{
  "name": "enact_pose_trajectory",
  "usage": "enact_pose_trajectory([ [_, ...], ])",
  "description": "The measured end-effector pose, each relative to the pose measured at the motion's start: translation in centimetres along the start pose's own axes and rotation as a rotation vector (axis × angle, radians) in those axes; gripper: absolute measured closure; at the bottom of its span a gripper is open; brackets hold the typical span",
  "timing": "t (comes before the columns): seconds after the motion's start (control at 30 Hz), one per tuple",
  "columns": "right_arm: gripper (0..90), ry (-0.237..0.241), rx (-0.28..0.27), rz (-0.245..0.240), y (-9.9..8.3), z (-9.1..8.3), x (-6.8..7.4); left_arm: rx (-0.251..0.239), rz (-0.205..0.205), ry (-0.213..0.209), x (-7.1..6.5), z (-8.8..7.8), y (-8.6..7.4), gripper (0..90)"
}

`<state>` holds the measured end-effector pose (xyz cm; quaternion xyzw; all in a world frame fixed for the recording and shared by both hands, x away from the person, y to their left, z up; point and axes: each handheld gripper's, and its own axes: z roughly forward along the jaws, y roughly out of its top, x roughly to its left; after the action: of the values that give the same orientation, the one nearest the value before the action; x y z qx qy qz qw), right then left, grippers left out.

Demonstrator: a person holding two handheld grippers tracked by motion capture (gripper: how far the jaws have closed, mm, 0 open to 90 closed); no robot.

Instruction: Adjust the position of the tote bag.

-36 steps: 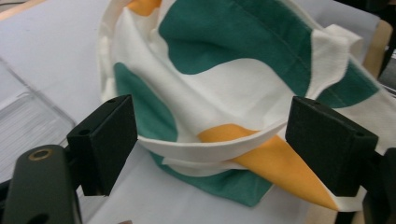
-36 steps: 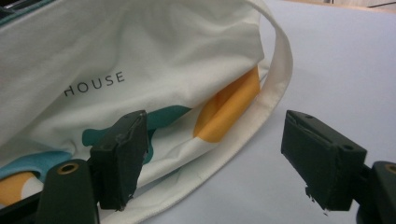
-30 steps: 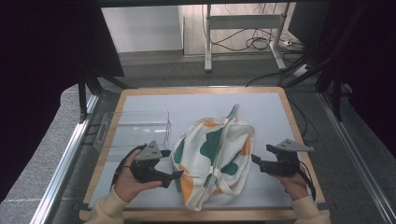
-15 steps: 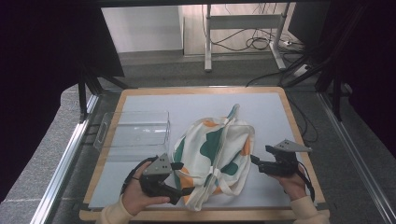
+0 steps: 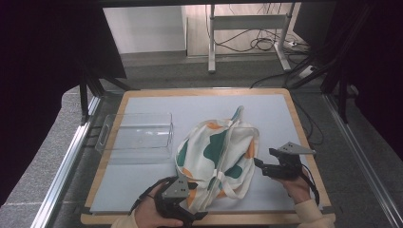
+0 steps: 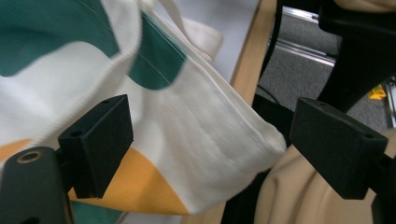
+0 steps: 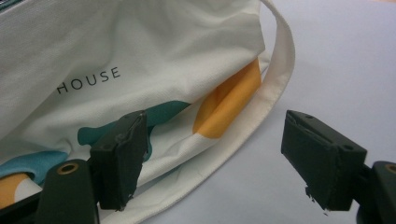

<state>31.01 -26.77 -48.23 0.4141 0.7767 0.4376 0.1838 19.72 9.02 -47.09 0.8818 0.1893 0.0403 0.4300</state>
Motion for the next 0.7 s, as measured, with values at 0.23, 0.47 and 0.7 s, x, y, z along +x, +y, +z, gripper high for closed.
enact_pose_trajectory([
  [0.23,22.4,-0.001,0.001,0.002,0.0,0.1,0.1,0.041,0.025,0.042,-0.5,1.2,-0.8,14.7],
  [0.47,22.3,0.0,0.001,-0.001,0.0,0.1,0.2,0.029,0.035,0.053,-0.2,1.6,-1.1,25.5],
  [0.7,22.3,-0.001,-0.002,0.001,0.0,0.0,0.1,-0.005,0.027,0.036,0.3,0.6,-1.0,47.6],
])
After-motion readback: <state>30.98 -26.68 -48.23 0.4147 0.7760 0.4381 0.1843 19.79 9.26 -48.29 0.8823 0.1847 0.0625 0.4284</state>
